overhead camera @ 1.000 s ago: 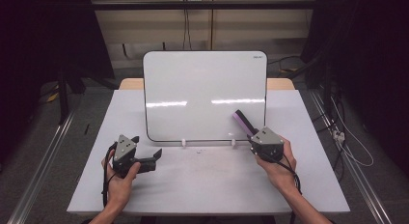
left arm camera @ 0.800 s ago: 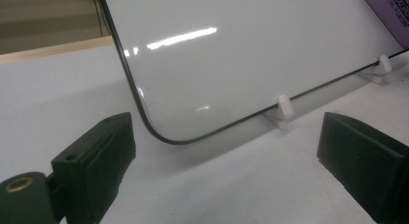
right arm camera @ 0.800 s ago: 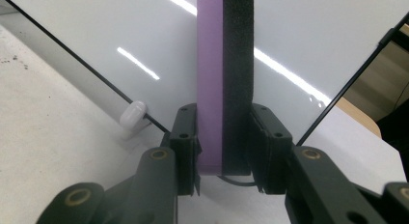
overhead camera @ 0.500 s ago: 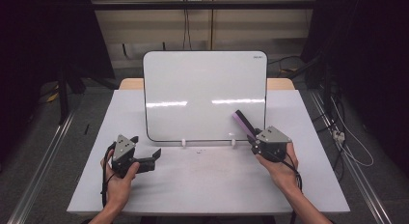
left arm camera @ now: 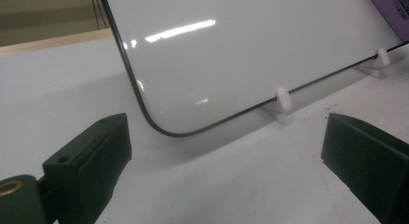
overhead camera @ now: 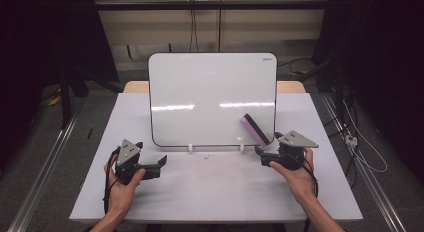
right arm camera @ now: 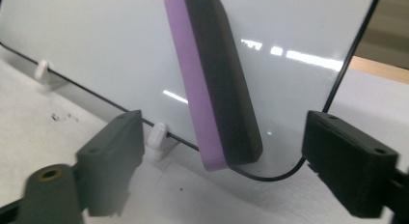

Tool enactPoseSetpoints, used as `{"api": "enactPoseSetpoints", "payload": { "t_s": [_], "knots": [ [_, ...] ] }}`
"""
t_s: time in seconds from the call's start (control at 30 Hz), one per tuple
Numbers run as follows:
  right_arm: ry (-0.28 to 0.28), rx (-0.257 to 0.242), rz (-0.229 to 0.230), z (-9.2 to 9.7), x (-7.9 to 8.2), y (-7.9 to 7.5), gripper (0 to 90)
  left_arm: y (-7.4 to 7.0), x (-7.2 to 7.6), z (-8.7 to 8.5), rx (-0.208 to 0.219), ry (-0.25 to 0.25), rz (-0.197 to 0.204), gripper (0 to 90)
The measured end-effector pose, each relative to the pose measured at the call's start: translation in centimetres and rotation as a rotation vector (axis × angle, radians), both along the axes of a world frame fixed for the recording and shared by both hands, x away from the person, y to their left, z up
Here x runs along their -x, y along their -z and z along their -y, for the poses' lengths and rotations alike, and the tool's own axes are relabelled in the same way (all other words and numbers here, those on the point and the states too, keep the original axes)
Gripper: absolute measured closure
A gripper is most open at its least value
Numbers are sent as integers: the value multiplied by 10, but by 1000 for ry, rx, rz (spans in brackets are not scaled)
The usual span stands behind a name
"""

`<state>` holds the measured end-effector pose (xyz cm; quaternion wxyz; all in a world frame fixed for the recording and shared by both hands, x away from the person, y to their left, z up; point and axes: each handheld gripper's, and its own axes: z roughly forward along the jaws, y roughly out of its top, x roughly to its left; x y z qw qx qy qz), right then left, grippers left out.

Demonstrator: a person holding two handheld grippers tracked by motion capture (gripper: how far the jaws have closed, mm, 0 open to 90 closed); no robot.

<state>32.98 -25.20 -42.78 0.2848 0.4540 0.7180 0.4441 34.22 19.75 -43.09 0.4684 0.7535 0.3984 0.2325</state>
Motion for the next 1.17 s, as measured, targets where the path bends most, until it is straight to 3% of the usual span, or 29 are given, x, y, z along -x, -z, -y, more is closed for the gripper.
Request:
{"api": "enactPoseSetpoints", "payload": {
  "t_s": [0.2, 0.33, 0.47, 0.57, 0.67, 0.8, 0.9, 1.03, 1.17],
  "knots": [
    [19, -92, 8, 9, 5, -4, 62, -1, 3, -4, -2, -27, -31, 48],
    [55, -91, 4, 17, 11, -2, 57, -2, 4, -9, 16, -39, -42, 50],
    [92, -103, 4, 25, 20, 1, 53, -5, 8, -13, -6, -41, -26, 52],
    [105, -85, 3, 30, 27, 2, 56, -3, 14, -13, -42, -35, -5, 51],
    [117, -80, -6, 35, 34, 5, 58, 0, 17, -14, -27, -33, -24, 50],
    [129, -58, -15, 42, 40, 13, 72, 0, 18, -17, -37, -45, 2, 51],
    [163, -66, -4, 48, 47, 19, 73, 2, 20, -19, -14, -57, -6, 52],
    [195, -80, 0, 57, 55, 23, 67, 3, 20, -22, -17, -67, 2, 53],
    [196, -90, 2, 56, 54, 24, 67, 2, 20, -24, 0, -84, 11, 52]
  ]
}}
